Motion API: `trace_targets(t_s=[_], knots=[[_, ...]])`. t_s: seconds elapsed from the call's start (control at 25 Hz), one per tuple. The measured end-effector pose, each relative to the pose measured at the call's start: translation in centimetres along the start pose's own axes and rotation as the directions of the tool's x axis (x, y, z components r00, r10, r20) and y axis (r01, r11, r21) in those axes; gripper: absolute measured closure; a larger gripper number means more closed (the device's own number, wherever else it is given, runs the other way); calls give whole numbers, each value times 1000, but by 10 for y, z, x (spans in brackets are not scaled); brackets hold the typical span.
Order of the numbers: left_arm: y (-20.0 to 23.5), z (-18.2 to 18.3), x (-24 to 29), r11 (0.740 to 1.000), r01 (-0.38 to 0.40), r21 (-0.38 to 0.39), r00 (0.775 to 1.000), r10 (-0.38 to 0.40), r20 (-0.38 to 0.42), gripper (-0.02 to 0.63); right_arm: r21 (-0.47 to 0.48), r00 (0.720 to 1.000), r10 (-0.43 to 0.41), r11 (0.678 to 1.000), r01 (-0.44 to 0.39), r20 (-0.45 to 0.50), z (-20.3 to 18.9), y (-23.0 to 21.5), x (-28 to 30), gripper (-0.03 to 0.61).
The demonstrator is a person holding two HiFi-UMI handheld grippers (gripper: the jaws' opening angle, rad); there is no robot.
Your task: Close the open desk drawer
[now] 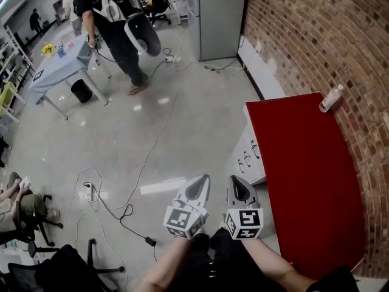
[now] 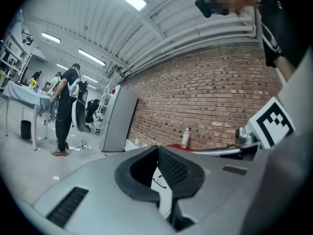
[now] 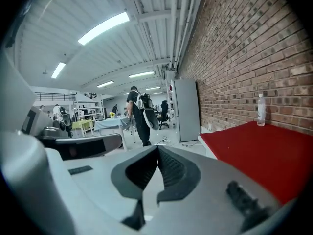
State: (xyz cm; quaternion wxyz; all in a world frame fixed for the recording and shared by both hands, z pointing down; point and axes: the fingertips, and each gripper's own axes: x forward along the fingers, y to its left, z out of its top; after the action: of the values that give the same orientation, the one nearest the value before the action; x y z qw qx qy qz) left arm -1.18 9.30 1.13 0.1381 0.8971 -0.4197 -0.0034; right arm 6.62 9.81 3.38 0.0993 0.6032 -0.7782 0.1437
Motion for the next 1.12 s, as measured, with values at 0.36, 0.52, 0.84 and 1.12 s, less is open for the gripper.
trace_targets(t_s=[0.36, 0.52, 0.84, 1.12], knots=[[-15, 16, -17, 997, -39, 60, 999, 38, 16, 603, 88, 999, -1, 996, -4, 52, 19, -2, -15, 566], [-8, 19, -14, 996, -52, 66, 999, 51, 12, 603, 57, 998, 1, 998, -4, 62, 26, -10, -18, 566], [6, 22, -18, 995, -81, 59, 997, 80, 13, 603, 31, 999, -6, 999, 4, 45, 20, -7, -23, 566], [2, 10, -16, 996, -67, 59, 998, 68, -16, 603, 20, 1000, 7, 1000, -7, 20, 12, -4, -21, 566]])
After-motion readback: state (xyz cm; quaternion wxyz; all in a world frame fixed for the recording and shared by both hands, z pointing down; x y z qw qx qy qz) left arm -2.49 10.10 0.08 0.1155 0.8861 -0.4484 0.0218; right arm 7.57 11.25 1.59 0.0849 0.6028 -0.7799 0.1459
